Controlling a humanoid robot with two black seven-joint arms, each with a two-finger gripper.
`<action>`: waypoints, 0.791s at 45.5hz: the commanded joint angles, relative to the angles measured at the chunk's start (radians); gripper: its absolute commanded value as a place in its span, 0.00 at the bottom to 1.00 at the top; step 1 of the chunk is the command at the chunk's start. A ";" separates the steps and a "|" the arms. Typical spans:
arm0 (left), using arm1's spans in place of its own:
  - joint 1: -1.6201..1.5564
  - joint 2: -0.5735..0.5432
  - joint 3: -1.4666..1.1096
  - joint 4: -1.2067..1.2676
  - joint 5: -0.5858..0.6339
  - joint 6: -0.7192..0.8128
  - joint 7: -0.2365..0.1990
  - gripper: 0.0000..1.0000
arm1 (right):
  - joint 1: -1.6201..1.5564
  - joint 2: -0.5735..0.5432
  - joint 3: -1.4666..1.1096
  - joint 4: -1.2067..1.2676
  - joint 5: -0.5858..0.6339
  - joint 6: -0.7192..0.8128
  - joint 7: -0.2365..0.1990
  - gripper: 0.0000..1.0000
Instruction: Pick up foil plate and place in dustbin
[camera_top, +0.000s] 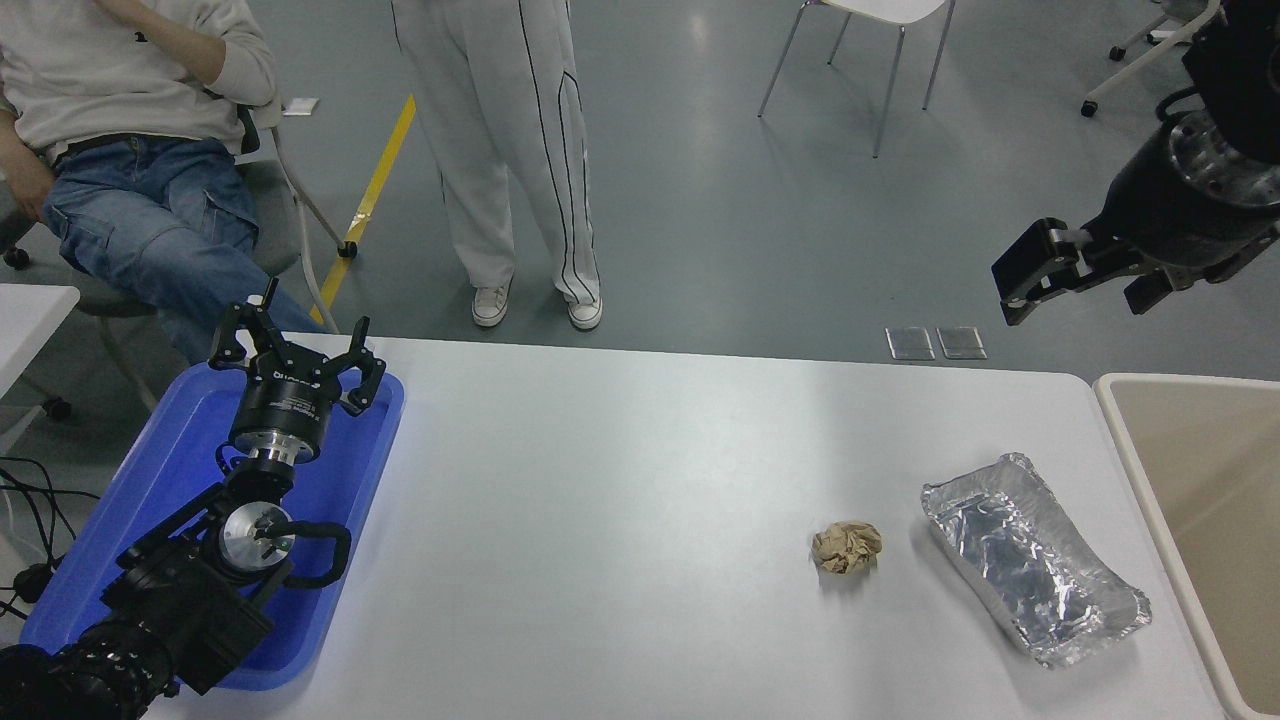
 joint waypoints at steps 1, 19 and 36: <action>0.000 0.000 -0.001 0.000 0.000 0.000 0.000 1.00 | -0.002 -0.006 -0.001 0.000 0.000 0.000 0.000 1.00; 0.000 0.000 0.001 0.000 0.000 0.000 0.000 1.00 | -0.033 -0.037 -0.026 0.000 0.000 0.000 0.000 1.00; 0.000 0.000 -0.001 0.001 0.000 0.000 0.000 1.00 | -0.097 -0.109 -0.056 -0.002 -0.034 0.000 -0.002 1.00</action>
